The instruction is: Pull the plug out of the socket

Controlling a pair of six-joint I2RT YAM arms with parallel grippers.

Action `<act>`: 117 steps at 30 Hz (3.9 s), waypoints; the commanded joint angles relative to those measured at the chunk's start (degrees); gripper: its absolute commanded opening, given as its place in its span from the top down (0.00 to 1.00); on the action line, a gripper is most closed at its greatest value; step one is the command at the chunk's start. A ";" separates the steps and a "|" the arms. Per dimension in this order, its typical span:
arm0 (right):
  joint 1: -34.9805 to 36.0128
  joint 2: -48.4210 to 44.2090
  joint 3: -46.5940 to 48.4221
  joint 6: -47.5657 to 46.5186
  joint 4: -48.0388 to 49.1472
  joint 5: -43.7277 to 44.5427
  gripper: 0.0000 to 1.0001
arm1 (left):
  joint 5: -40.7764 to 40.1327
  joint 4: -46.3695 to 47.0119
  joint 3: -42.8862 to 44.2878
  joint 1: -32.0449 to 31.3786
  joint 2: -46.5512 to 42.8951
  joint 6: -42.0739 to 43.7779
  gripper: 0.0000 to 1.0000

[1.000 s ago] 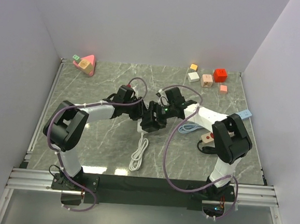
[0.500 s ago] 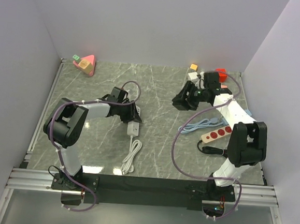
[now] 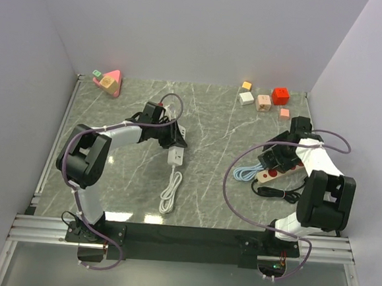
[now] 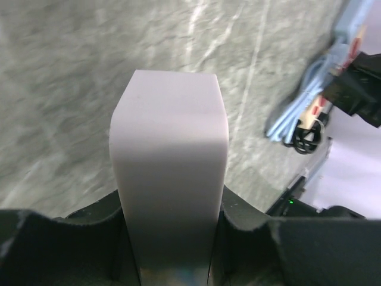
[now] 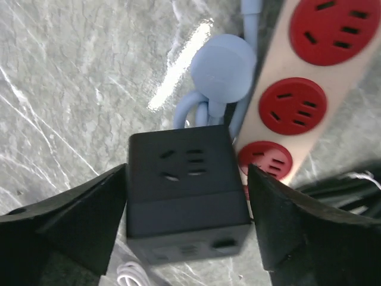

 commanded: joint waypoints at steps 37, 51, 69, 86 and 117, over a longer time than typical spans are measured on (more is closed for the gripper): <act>51.86 11.03 18.87 -11.06 13.78 -3.95 0.03 | 16.22 21.68 -0.12 -2.20 2.54 -16.39 0.82; 49.94 5.00 13.01 -6.50 11.13 2.03 1.00 | 7.47 14.15 -1.17 4.81 -2.90 -13.59 0.35; 3.54 -8.75 4.81 1.86 -9.26 16.89 1.00 | 1.90 8.23 -12.23 13.79 -13.89 -9.89 0.02; -0.71 -10.83 7.72 -8.41 -6.21 5.40 0.06 | 0.94 6.57 -16.02 13.79 -19.96 -9.01 0.02; 19.96 32.57 39.70 -51.66 5.78 3.70 0.01 | 3.22 6.57 -15.94 18.71 -21.37 -8.40 0.01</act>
